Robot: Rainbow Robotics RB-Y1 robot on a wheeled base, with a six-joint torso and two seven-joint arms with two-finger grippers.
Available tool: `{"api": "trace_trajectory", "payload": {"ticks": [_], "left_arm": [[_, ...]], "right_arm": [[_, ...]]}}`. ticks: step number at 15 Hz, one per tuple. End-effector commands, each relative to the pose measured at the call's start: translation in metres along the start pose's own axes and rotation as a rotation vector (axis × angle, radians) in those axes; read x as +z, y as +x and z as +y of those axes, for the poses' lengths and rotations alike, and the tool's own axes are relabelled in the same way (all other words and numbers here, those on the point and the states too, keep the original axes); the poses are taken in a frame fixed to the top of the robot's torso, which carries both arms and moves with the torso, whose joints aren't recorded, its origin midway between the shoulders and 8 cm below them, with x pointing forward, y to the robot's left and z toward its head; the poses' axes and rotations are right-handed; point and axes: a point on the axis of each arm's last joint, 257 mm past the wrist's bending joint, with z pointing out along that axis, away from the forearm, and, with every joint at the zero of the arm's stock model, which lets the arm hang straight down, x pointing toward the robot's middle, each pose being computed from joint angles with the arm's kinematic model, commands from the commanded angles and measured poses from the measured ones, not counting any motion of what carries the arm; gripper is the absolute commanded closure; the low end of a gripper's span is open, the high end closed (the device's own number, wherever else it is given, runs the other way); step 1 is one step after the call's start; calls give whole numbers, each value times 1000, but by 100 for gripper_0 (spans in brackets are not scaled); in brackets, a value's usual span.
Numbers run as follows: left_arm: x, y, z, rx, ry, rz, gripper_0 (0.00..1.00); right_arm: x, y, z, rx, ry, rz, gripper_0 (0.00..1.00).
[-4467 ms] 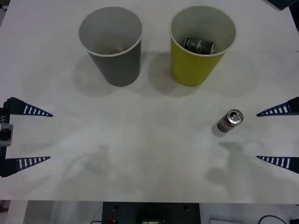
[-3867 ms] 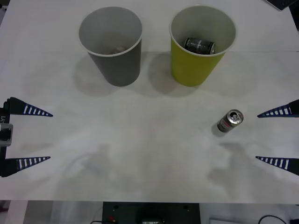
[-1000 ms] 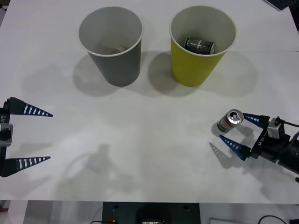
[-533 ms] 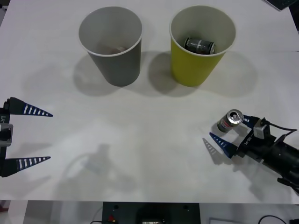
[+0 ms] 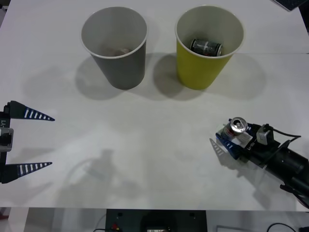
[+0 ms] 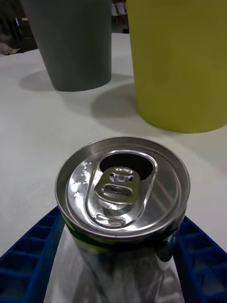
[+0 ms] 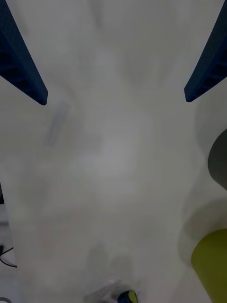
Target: Put the can into the green bin and the plastic bottle into the gray bin
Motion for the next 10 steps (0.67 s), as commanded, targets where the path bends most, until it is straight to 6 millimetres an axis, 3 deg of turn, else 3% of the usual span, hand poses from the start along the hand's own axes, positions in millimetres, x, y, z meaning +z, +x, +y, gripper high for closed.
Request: {"api": "trace_trajectory", "payload": {"ticks": [1, 10], "left_arm": [[0, 0, 0, 0, 0, 0, 0], [0, 0, 0, 0, 0, 0, 0]], "right_arm": [[0, -1, 1, -8, -4, -3, 100], [-4, -9, 2, -1, -23, -28, 100]]}}
